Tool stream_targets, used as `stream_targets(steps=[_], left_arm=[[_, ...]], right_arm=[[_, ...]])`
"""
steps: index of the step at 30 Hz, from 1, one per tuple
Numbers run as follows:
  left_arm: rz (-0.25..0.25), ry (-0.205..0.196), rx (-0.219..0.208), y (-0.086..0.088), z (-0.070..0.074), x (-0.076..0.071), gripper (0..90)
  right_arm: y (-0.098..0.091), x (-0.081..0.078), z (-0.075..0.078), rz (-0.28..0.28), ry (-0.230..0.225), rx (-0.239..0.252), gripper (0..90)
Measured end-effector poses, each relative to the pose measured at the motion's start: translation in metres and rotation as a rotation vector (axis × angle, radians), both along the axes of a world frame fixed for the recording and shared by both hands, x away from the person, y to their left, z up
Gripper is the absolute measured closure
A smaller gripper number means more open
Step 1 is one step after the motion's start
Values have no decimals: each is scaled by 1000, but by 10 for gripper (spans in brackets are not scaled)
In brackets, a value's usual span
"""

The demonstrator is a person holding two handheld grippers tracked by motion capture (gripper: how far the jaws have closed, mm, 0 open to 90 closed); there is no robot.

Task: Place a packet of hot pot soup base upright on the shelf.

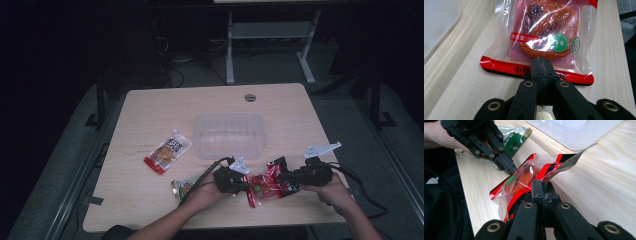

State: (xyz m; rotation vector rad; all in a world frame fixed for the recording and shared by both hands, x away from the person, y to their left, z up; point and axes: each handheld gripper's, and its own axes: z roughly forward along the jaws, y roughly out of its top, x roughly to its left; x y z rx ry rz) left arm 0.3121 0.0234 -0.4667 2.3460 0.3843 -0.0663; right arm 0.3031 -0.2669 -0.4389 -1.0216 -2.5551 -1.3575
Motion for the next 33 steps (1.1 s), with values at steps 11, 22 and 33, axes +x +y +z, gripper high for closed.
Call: stream_targets(steps=[11,22,33], left_arm=[[4,19,-39,8,10,4,897],[10,18,-58,28,26,8,794],[40,23,-71,60,35,7,640]], right_arm=[[-7,-2,9,-6,-43,76,899],[-5,-2,17,13,-83,119,900],[-2,-2,28,36,-111,191,900]])
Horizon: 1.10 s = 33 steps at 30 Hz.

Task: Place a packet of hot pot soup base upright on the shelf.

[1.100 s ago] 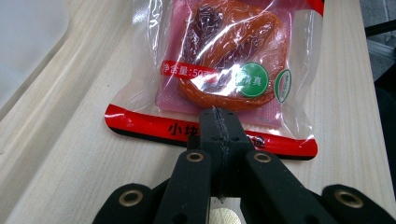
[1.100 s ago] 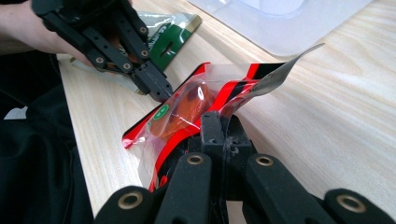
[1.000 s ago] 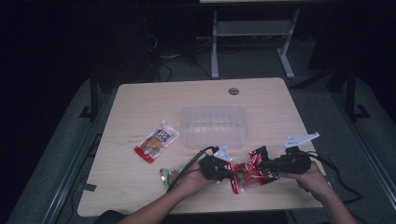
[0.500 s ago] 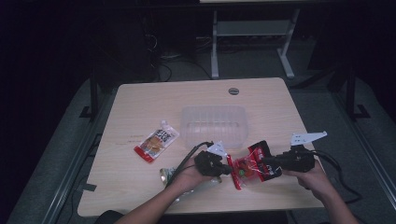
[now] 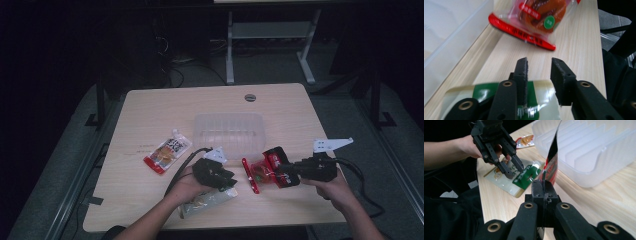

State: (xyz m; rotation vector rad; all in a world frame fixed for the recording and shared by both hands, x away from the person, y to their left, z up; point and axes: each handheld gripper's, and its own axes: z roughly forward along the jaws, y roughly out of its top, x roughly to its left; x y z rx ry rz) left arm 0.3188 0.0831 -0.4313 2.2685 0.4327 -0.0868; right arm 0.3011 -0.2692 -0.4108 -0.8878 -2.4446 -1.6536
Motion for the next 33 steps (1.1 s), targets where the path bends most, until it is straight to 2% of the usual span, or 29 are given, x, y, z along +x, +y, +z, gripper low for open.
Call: stream_targets(steps=[1,3,4,5,7,8,10,12,17,21,24,29,30,33], left_arm=[[6,-4,0,8,2,-2,628],[13,-6,2,11,2,-3,613],[25,-5,3,20,3,-5,592],[25,-5,3,20,3,-5,580],[45,-6,6,33,4,-8,557],[45,-6,6,33,4,-8,543],[70,-5,9,46,5,-10,521],[78,-9,11,51,6,-11,501],[116,-28,24,78,5,-16,473],[139,-32,27,88,4,-18,448],[176,-31,20,101,3,-18,438],[197,-34,27,109,2,-18,401],[214,-31,23,112,2,-18,393],[224,-37,24,115,2,-17,382]], right_arm=[[0,0,1,3,-3,4,900],[0,-1,2,3,-7,9,900],[1,-1,4,6,-13,14,900],[1,-1,4,6,-13,14,900],[2,-3,8,14,-21,24,900],[2,-3,8,14,-21,24,900],[4,-3,12,19,-31,41,900],[5,-4,14,23,-36,45,900],[9,0,24,21,-59,56,900],[9,4,29,11,-73,60,900],[11,11,37,-3,-91,65,900],[11,18,46,-25,-114,65,900],[12,22,49,-35,-127,70,900],[12,25,52,-45,-129,68,900]])
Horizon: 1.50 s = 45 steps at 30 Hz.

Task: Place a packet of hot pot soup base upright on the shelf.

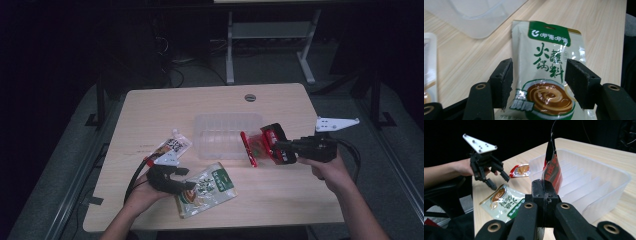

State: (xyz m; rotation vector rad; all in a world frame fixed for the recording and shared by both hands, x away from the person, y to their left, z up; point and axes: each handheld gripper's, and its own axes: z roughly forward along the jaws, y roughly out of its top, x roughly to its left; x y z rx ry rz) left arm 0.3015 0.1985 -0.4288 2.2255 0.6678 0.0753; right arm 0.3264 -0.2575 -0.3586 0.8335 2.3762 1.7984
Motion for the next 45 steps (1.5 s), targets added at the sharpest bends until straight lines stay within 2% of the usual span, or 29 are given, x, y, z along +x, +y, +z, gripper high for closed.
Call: stream_targets(steps=[10,19,24,27,37,45], left_arm=[[10,-6,0,5,1,2,366],[24,6,-5,8,0,4,366],[18,-1,-4,9,0,5,366],[22,8,-5,9,0,5,366],[20,10,-7,10,0,5,366],[17,10,-8,10,0,6,366]], right_arm=[[1,17,11,-53,-19,3,900],[1,30,18,-95,-34,-11,900],[2,36,17,-117,-36,-26,900],[4,39,15,-130,-35,-40,900],[12,41,7,-151,-31,-114,899],[17,44,2,-142,-15,-123,899]])
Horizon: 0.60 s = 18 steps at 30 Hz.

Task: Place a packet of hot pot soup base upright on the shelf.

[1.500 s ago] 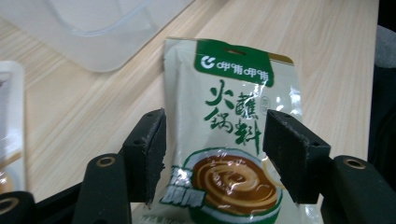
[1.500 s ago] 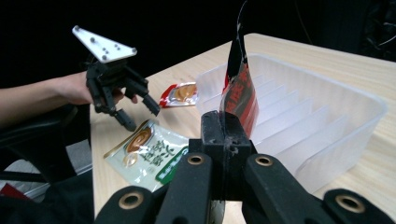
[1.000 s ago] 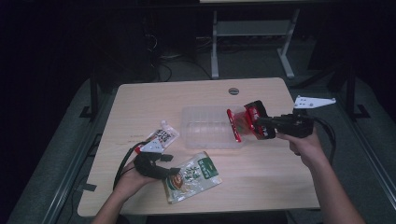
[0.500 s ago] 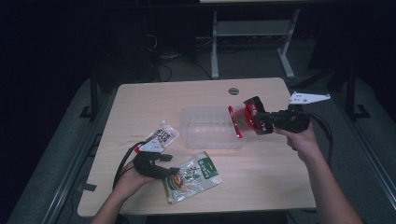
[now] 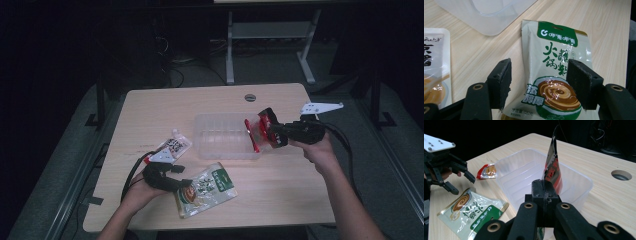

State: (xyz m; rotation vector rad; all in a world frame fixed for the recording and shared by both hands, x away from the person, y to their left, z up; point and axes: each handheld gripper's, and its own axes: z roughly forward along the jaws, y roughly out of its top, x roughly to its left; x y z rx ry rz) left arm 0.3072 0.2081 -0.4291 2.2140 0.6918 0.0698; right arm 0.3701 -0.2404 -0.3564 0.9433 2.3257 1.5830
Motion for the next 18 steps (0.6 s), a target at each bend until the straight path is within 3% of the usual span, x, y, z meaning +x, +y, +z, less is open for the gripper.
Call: stream_targets(steps=[18], left_arm=[[-2,17,-7,0,-2,2,366]], right_arm=[[6,11,-11,-14,27,9,898]])
